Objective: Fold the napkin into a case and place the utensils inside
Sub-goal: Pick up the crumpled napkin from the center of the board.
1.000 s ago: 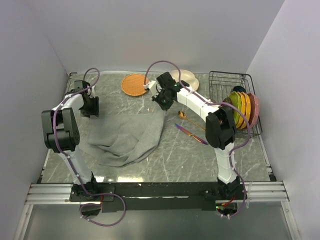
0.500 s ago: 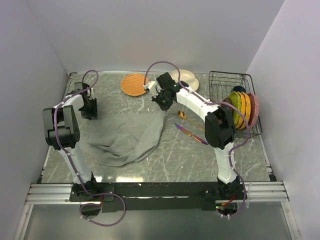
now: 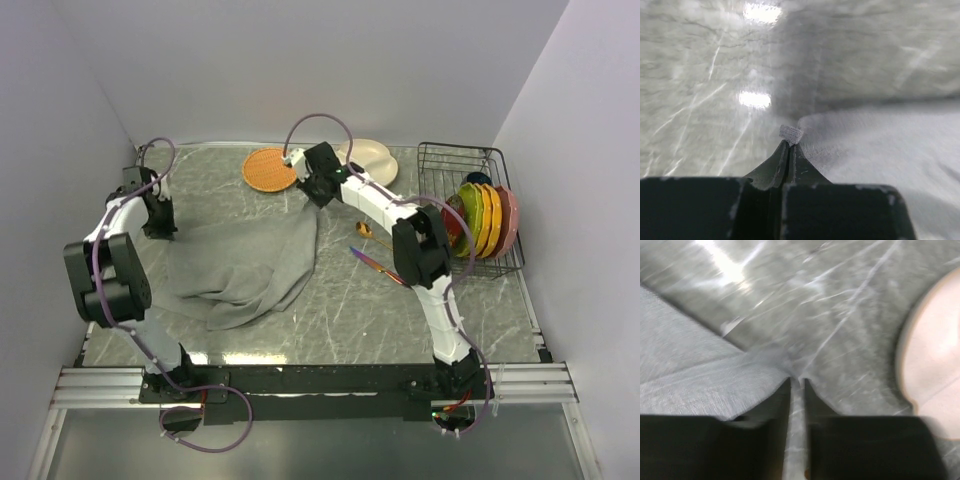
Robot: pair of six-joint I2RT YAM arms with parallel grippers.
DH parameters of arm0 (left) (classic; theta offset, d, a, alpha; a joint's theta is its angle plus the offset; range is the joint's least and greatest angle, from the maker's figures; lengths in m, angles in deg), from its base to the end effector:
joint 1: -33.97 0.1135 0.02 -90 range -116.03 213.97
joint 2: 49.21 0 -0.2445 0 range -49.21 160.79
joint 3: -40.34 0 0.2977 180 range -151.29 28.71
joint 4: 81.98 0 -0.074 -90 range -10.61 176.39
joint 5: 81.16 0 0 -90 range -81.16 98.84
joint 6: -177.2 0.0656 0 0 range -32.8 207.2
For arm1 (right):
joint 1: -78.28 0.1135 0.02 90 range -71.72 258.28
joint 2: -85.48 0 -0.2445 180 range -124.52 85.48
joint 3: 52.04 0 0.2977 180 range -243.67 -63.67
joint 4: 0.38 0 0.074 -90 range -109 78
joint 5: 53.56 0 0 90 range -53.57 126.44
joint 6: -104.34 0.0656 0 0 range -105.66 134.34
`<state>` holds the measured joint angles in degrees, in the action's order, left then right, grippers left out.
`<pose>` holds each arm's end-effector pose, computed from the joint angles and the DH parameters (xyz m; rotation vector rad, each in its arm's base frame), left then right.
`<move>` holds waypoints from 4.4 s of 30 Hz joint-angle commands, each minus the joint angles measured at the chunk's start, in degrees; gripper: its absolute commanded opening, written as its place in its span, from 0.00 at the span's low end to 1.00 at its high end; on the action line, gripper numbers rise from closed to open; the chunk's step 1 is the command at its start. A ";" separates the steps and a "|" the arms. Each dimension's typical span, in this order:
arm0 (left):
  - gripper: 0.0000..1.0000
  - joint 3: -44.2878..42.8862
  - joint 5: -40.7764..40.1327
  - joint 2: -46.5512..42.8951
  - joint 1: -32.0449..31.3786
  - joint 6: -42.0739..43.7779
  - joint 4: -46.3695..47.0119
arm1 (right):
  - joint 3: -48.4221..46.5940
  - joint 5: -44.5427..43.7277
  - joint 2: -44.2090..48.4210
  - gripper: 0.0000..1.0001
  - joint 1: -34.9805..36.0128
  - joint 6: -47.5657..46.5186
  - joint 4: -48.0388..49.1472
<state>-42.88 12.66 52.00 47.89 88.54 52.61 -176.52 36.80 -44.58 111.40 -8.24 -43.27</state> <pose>0.4020 0.0951 0.1367 -0.2719 2.6591 -0.0045 0.4740 0.3097 0.1672 -1.1325 2.1373 0.0918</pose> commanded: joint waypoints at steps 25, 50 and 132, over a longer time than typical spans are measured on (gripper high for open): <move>0.01 0.84 4.18 -3.13 -1.26 -0.90 -0.06 | -2.81 12.91 -0.63 0.58 13.81 6.86 -11.53; 0.01 -6.20 1.81 1.98 6.13 6.82 -2.78 | 24.69 5.78 13.86 0.00 7.40 -3.43 -13.55; 0.01 -2.58 2.43 -6.47 5.16 14.20 -4.90 | 5.11 16.00 8.60 0.54 3.54 7.03 -13.56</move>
<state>-43.06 18.84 44.55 51.82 100.30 46.60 -164.94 57.36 -35.69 118.22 -1.73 -53.89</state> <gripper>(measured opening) 0.023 0.509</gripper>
